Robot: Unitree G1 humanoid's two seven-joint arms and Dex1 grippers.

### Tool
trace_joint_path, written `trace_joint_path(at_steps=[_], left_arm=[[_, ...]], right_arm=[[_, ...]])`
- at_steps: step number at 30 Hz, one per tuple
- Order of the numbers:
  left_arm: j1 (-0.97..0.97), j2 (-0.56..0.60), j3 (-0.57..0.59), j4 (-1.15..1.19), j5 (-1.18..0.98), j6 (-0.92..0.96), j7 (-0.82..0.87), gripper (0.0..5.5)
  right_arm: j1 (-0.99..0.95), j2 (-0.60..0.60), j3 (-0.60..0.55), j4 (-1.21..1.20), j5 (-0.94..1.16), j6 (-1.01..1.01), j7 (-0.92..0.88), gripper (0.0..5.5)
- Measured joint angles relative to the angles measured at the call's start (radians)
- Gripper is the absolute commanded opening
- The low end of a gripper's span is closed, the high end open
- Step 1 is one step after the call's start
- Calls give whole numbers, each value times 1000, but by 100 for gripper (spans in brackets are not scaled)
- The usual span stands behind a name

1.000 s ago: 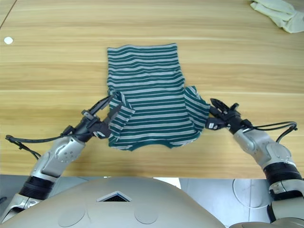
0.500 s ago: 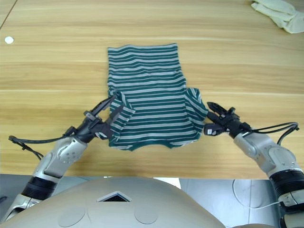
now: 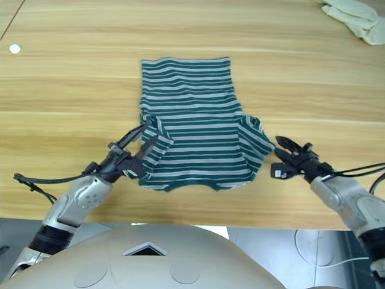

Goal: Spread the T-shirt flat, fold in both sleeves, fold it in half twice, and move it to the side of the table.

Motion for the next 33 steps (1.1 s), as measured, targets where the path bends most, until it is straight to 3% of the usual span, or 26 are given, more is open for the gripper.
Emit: trace_joint_path(at_steps=[9, 17, 24, 30, 33], left_arm=[[-7, -6, -8, 3, 0, -1, -1, 198], [-7, -5, -8, 9, 0, -1, -1, 198], [-7, -5, -8, 23, 2, -7, 3, 198], [-10, -6, -8, 27, 9, -9, 5, 198], [-8, 6, -8, 24, 10, -16, 0, 198]], right_arm=[[-13, 35, 16, -86, 12, 0, 70, 224], [-162, 76, 20, 129, -39, -27, -14, 224], [-215, 84, 13, 163, -61, -46, -54, 224], [-195, 125, -2, 94, -33, -70, -45, 224], [0, 75, -54, -38, 31, -74, 46, 224]])
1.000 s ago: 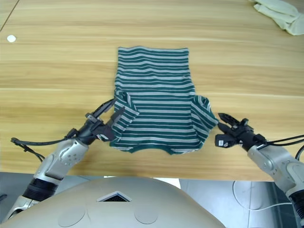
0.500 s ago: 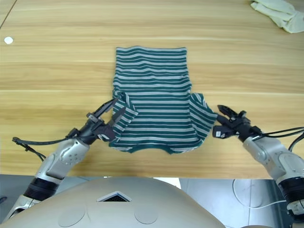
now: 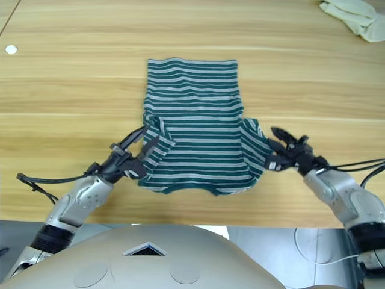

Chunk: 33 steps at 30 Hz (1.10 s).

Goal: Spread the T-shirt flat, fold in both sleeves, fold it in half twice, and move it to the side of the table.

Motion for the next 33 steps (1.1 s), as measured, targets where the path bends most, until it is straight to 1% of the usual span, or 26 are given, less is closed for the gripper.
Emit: trace_joint_path(at_steps=[3, 5, 8, 10, 12, 17, 20, 23, 25, 29, 31, 33], left_arm=[[27, 11, 5, -17, 0, -1, -1, 198], [32, 17, 8, -23, 0, 0, -1, 198], [34, 16, 8, -24, -1, 0, 0, 198], [34, 16, 8, -24, -1, 0, 0, 198], [38, 16, 9, -24, -1, 0, 0, 198], [42, 14, 9, -24, -1, 0, 1, 198], [38, 14, 9, -24, -3, 1, -1, 198], [30, 17, 12, -24, -8, 2, -3, 198], [25, 17, 17, -24, -9, 2, -3, 198], [21, 17, 20, -23, -9, 2, -4, 198], [21, 18, 22, -24, -9, 2, -4, 198], [22, 20, 26, -23, -9, 2, -4, 198]], right_arm=[[178, -52, -111, -111, 27, 15, 68, 224], [238, -51, -159, -156, 30, 28, 97, 224], [245, -32, -227, -216, 29, 29, 100, 224], [253, -29, -237, -222, 31, 25, 112, 224], [255, 0, -256, -216, 19, 25, 103, 224], [187, 31, -300, -207, -1, 17, 63, 224], [299, 31, -335, -235, 62, -28, 150, 224], [446, 43, -419, -271, 83, -49, 234, 224], [474, 54, -452, -294, 100, -53, 265, 224], [473, 86, -441, -300, 97, -59, 300, 224], [434, 96, -404, -283, 80, -54, 317, 224], [349, 119, -353, -231, 46, -38, 305, 224]])
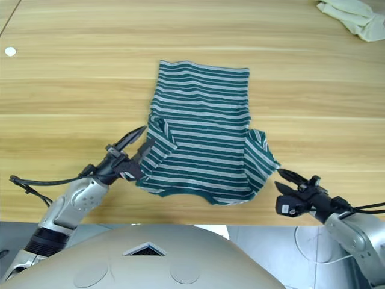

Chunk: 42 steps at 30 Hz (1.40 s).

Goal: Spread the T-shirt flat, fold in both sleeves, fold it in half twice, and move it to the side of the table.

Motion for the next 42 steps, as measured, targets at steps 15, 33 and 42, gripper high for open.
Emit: trace_joint_path(at_steps=[15, 33, 42], left_arm=[[39, 5, 0, -5, 0, -1, -2, 198], [45, 4, -9, -13, 0, -3, -15, 198], [44, 4, -11, -12, 0, -4, -14, 198]], right_arm=[[-137, 10, 99, 121, -57, 3, -98, 125], [-151, 6, 110, 131, -63, 10, -127, 2], [-230, 71, 78, 39, -12, -26, -198, 2]])
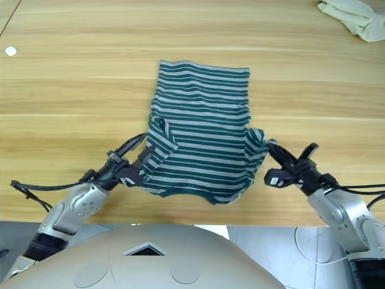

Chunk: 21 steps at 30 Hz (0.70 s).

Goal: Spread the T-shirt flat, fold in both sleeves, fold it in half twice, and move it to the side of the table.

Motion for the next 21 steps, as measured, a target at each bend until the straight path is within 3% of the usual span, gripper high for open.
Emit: trace_joint_path(at_steps=[5, 21], left_arm=[[-3, -1, -8, 1, 0, 0, 0, 198], [-4, -3, -21, 6, 8, -1, 0, 198]], right_arm=[[-23, 8, -3, -17, 0, -1, -4, 2], [-25, 11, 133, -47, 26, -85, 103, 2]])
